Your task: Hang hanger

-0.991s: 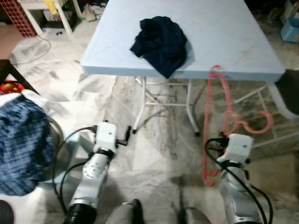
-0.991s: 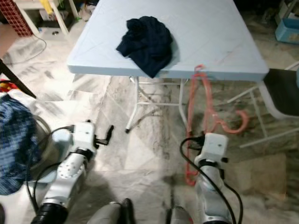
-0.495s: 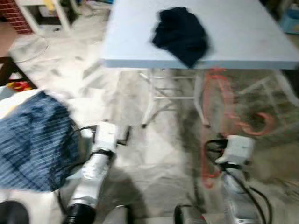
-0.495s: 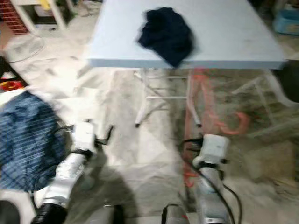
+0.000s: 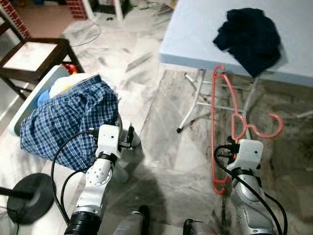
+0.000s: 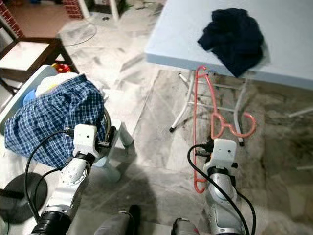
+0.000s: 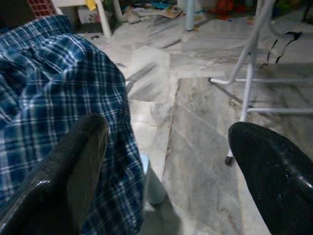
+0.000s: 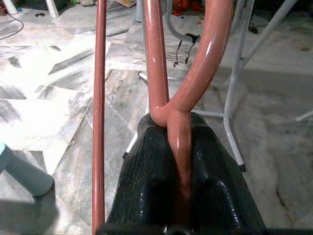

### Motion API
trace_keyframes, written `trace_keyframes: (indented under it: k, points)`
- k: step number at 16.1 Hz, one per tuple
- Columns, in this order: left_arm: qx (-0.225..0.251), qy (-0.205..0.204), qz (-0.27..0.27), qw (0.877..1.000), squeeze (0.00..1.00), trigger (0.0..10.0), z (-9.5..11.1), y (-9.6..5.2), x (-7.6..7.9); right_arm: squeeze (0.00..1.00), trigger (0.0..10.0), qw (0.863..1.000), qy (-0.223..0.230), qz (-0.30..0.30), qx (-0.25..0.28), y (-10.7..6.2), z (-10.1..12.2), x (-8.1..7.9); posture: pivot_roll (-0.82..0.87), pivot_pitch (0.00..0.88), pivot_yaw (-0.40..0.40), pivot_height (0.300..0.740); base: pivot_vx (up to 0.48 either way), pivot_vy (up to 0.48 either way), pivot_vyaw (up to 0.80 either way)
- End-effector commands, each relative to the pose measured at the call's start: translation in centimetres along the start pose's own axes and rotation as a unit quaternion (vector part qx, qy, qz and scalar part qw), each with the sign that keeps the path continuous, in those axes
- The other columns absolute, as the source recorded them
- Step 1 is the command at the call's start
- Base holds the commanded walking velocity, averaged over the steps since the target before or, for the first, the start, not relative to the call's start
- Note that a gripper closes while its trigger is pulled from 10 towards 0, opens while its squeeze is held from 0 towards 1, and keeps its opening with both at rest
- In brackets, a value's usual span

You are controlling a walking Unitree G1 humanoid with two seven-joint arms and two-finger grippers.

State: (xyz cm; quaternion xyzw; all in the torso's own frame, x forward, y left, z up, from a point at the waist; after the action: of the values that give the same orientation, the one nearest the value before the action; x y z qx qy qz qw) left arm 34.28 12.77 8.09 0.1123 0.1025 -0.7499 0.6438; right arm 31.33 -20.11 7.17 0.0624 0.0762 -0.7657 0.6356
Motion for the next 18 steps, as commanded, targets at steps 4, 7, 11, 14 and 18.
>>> trace_keyframes:
  k: [4, 7, 11, 14, 18]
  points:
    - [0.017, -0.015, -0.017, 1.000, 0.00, 10.0, 0.6, -0.2, 0.3, 0.00, 10.0, 1.000, -0.009, 0.016, 0.004, -0.5, 0.2, -0.2, -0.04, 0.229, 0.032, 0.740, 0.000, 0.000, 0.00]
    - [0.019, -0.028, -0.029, 0.999, 0.00, 10.0, 0.7, -0.3, 0.7, 0.00, 10.0, 0.999, -0.007, 0.031, 0.007, -0.6, 0.3, -0.8, -0.04, 0.231, 0.031, 0.740, 0.000, 0.000, 0.67]
    - [0.019, -0.030, -0.033, 0.999, 0.00, 10.0, 0.6, -0.4, 0.7, 0.00, 10.0, 0.999, -0.007, 0.036, 0.009, -0.7, 0.4, -1.1, -0.04, 0.229, 0.033, 0.740, 0.000, 0.000, 0.31]
    - [0.021, -0.033, -0.038, 0.999, 0.00, 10.0, 0.7, -0.4, 0.9, 0.00, 10.0, 0.999, -0.005, 0.038, 0.009, -0.7, 0.4, -1.1, -0.04, 0.231, 0.033, 0.740, 0.178, 0.000, 0.00]
    - [0.022, -0.035, -0.043, 0.998, 0.00, 10.0, 0.7, -0.5, 1.0, 0.00, 10.0, 0.999, -0.011, 0.049, 0.008, -0.9, 0.3, -1.5, -0.04, 0.232, 0.034, 0.740, 0.317, 0.000, 0.55]
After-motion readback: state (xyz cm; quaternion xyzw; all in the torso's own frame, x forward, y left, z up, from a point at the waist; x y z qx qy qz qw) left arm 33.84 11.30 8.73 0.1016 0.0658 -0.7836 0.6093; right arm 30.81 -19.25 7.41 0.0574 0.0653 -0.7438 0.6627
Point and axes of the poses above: a point about 5 cm out from each wrist's last joint towards the gripper, its own y axis pointing out of the wrist towards the gripper, its own z axis along the axis of the wrist's last joint, x = y × z, the point moved 4 cm from there along y, pointing out of the wrist towards the gripper, and after that the axes turned 12 degrees about y, right-handed, at the moved point
